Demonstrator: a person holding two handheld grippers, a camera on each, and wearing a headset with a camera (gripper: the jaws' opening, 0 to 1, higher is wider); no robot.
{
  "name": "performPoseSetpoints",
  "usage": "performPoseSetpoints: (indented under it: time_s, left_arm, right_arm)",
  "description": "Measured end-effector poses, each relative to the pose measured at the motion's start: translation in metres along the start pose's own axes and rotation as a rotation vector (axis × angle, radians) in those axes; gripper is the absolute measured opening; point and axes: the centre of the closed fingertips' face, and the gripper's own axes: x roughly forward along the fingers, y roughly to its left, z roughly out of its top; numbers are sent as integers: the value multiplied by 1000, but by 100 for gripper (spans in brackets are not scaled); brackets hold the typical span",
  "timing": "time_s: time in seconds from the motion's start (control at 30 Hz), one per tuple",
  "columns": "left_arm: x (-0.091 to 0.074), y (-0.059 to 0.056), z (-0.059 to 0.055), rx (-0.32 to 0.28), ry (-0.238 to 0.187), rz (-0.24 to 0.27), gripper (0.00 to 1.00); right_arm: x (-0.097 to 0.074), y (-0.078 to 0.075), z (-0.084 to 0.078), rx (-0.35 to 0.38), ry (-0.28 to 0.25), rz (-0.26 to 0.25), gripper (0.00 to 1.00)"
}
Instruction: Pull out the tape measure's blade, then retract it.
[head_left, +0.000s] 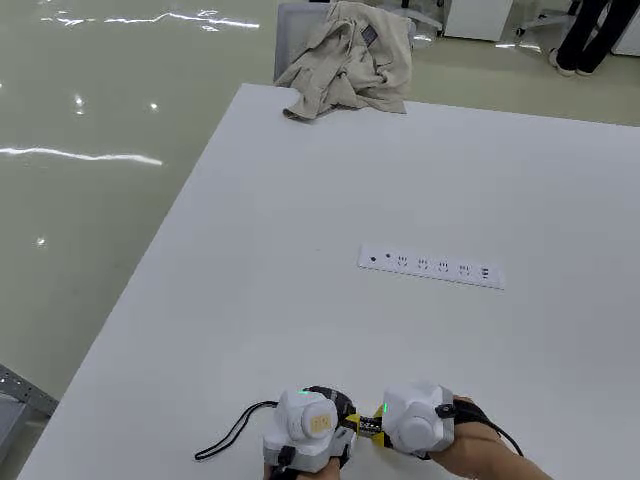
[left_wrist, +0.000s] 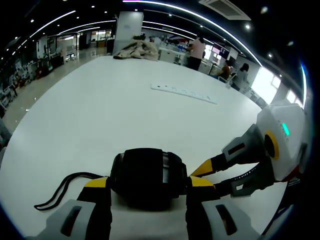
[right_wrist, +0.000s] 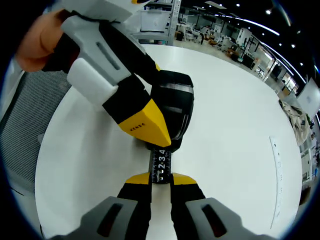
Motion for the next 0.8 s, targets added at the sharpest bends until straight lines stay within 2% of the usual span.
performPoseSetpoints:
  time_s: [0.8]
  left_arm:
    - [1,0,-1,0,-8,4,56]
  right_arm:
    - [6,-1,8,20,-19,8,13]
